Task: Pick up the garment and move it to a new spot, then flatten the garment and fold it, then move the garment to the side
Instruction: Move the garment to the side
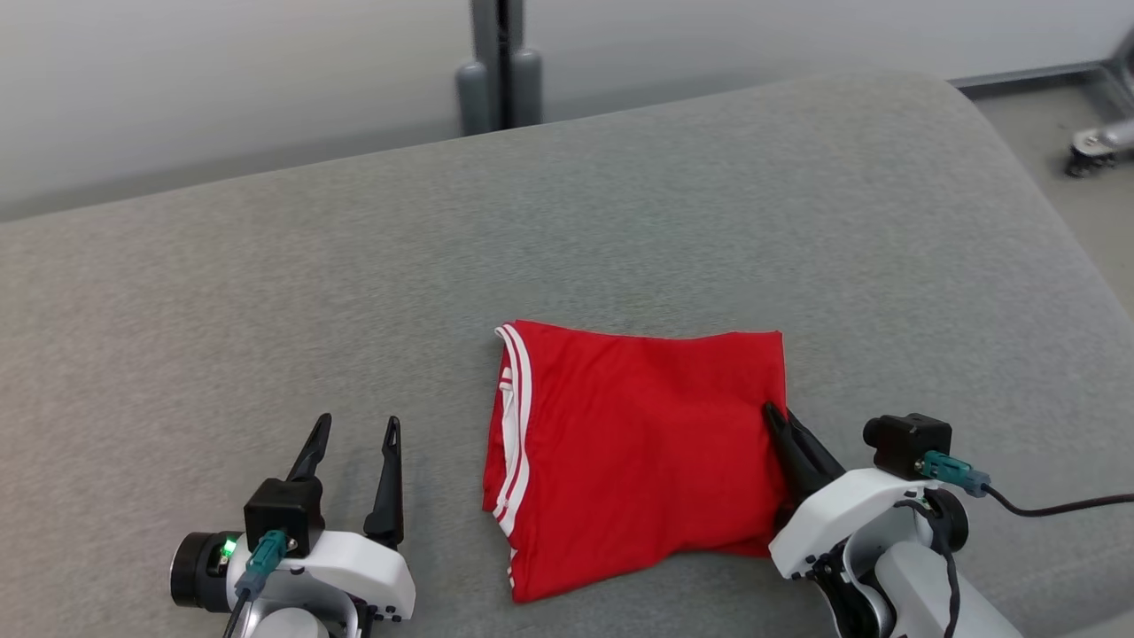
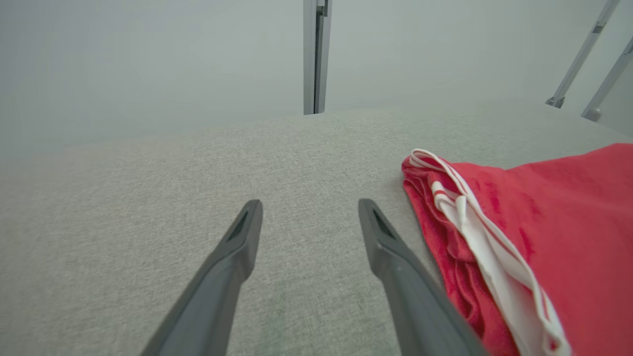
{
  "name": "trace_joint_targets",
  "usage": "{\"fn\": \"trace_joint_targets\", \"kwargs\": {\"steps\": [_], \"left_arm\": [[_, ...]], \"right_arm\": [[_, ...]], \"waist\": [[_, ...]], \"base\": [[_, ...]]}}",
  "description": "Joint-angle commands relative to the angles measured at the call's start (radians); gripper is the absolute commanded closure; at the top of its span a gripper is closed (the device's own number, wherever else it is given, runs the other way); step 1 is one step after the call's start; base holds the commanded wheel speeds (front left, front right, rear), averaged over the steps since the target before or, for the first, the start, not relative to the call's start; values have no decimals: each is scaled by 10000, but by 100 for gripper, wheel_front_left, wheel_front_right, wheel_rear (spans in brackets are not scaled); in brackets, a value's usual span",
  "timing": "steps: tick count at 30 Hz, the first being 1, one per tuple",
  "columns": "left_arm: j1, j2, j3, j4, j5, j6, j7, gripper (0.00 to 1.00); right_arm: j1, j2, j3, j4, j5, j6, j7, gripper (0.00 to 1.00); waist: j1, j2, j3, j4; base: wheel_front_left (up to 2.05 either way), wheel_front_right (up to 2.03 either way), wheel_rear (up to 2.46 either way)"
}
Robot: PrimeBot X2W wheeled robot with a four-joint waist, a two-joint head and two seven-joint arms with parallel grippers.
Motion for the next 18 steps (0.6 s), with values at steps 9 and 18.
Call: {"fn": "trace_joint_targets", "kwargs": {"steps": [9, 18], "left_arm": [[-290, 55, -37, -5, 198, -138, -20, 0], [-441, 53, -149, 58, 328, -242, -20, 0]], "right_arm": [[220, -52, 185, -566, 266, -3, -4, 100], [284, -61, 46, -852, 259, -3, -4, 100]], "waist": [[0, -1, 258, -2544], [0, -1, 497, -2777]], "base": [[0, 0, 0], [0, 0, 0]]}}
